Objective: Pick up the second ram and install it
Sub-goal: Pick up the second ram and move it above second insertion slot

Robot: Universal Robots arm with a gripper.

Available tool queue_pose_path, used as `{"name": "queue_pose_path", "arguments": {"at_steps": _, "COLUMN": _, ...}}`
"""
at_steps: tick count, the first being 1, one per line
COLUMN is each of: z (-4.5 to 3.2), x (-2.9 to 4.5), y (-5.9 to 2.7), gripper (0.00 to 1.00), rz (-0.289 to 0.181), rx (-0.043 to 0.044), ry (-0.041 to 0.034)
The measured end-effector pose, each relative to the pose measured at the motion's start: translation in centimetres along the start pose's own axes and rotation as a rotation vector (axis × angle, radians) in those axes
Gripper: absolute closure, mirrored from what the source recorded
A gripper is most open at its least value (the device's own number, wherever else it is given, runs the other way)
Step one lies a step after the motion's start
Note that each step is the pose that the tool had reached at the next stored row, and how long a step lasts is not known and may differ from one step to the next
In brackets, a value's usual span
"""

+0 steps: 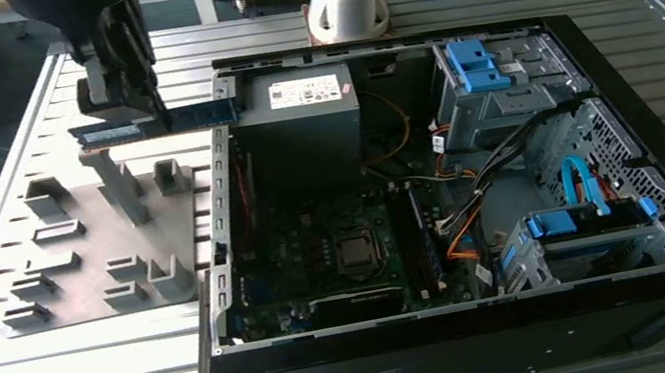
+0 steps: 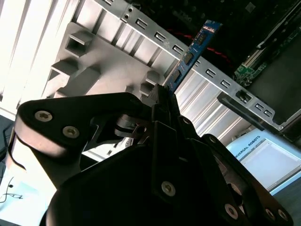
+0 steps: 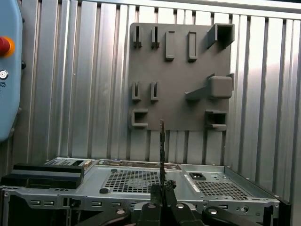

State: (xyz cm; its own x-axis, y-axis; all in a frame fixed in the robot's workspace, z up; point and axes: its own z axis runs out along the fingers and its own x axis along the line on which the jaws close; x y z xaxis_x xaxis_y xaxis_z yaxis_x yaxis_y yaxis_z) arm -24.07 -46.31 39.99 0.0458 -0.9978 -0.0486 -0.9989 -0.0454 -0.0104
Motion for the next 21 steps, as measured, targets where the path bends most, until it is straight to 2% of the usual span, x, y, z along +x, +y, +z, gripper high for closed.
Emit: {"name": "queue_pose_path", "arguments": {"at_steps": 21, "z": 0.04, "x": 0.14, "y": -3.05, "gripper": 0.86, "rz": 0.0, "rx": 0.0, "ry": 0.0}}
